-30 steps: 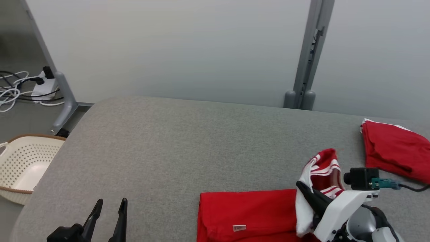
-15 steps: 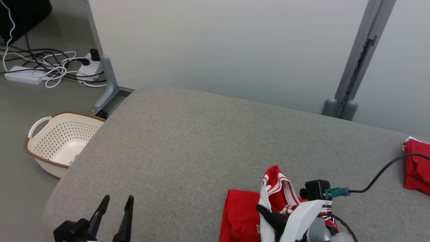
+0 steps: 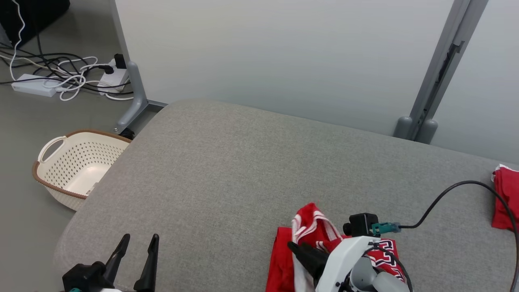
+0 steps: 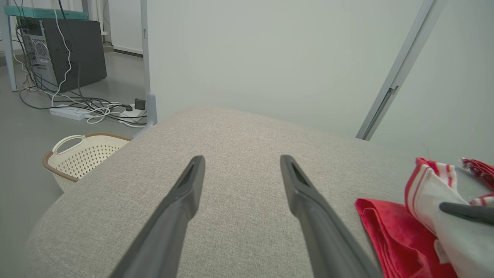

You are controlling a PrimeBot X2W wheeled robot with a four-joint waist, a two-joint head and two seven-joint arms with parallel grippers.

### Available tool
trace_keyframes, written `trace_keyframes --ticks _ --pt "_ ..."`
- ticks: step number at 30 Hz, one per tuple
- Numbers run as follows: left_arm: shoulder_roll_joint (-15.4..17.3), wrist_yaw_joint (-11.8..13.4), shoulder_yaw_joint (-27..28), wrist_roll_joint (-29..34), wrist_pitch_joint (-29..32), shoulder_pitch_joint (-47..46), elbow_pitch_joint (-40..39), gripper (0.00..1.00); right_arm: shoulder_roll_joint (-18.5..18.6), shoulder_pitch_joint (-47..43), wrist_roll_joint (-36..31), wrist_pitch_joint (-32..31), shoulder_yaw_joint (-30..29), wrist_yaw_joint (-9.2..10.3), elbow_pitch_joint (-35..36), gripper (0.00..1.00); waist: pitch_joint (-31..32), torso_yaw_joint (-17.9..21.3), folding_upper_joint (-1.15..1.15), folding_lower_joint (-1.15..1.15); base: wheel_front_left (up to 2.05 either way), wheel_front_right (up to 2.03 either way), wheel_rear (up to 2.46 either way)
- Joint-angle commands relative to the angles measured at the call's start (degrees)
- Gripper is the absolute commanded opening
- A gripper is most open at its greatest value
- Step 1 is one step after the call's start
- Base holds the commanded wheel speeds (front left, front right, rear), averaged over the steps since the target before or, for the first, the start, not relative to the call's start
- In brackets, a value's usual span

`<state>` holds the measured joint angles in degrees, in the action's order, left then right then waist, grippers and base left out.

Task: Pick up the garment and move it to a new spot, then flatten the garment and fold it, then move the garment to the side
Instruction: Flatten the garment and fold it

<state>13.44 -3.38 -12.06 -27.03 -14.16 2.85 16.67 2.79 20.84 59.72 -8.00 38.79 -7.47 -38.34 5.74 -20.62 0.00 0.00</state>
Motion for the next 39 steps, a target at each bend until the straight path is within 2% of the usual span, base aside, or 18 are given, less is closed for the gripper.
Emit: trace_keyframes --ticks 1,8,13,22,27,38,39 --pt "0.2 0.2 0.2 -0.2 -0.2 -0.9 0.1 1.00 0.3 0.8 0.9 0.9 0.9 -0.05 -0.2 1.00 0.0 0.5 0.00 0.00 0.00 0.00 0.00" --pt "-0.3 0.6 0.1 -0.5 -0.4 0.0 0.2 1.00 0.3 3.3 6.5 5.3 6.8 -0.05 4.6 1.00 0.9 4.4 0.00 0.00 0.00 0.00 0.00" --pt "-0.6 1.1 0.5 -0.6 -0.6 0.7 -0.2 1.00 0.7 4.7 7.6 9.0 6.6 -0.05 8.7 1.00 1.7 7.6 0.00 0.00 0.00 0.00 0.00" --pt "-0.9 1.8 1.4 -0.8 -0.9 2.4 -0.9 1.00 12.2 1.1 1.8 14.3 -1.4 -0.04 13.5 1.00 2.7 10.8 0.00 0.00 0.00 0.00 0.00" --pt "-0.8 1.8 2.1 -0.8 -0.9 3.0 -1.5 1.00 15.8 -3.6 -3.0 15.7 -7.5 -0.05 14.1 1.00 2.7 11.5 0.00 0.00 0.00 0.00 0.00" --pt "-1.1 1.2 2.0 -0.2 -1.0 2.6 -1.6 1.00 10.8 -9.0 -15.9 11.0 -17.7 -0.04 14.7 1.00 2.4 11.4 0.00 0.00 0.00 0.00 0.00" --pt "-1.1 1.1 1.9 -0.2 -1.0 2.5 -1.5 1.00 10.7 -9.2 -18.2 10.5 -18.6 -0.05 14.3 0.48 2.4 11.3 0.00 0.00 0.00 0.00 0.00"
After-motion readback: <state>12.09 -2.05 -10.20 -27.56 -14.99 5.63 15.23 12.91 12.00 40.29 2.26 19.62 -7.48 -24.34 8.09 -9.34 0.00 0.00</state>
